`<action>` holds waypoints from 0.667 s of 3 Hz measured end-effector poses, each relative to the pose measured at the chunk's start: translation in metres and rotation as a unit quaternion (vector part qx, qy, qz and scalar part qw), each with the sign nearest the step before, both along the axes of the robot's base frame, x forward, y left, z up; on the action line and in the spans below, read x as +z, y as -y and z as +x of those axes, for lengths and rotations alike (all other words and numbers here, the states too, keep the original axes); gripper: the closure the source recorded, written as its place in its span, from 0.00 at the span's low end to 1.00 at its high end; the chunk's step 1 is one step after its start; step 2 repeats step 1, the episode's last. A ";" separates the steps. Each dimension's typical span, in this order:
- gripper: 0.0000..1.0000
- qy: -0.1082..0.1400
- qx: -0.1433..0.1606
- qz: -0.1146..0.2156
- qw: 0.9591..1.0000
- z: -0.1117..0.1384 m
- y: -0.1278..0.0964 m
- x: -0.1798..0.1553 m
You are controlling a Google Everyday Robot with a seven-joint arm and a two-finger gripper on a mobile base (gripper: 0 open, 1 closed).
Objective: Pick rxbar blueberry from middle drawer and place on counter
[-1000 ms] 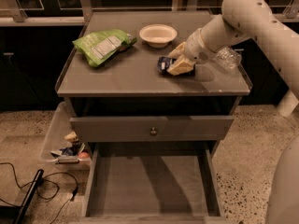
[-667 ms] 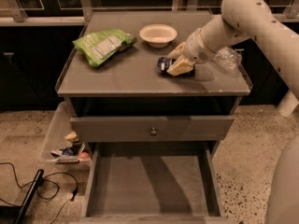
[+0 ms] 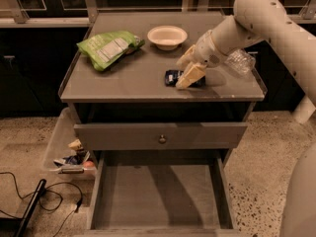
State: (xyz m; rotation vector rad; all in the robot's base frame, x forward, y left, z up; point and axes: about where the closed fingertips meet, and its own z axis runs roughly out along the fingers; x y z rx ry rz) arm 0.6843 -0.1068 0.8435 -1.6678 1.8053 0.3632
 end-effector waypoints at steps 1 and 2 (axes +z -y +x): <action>0.00 0.000 0.000 0.000 1.000 0.000 0.000 0.000; 0.00 0.000 0.000 0.000 1.000 0.000 0.000 0.000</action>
Offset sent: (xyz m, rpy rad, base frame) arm 0.0000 0.0000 0.0000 0.0000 0.0000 0.0000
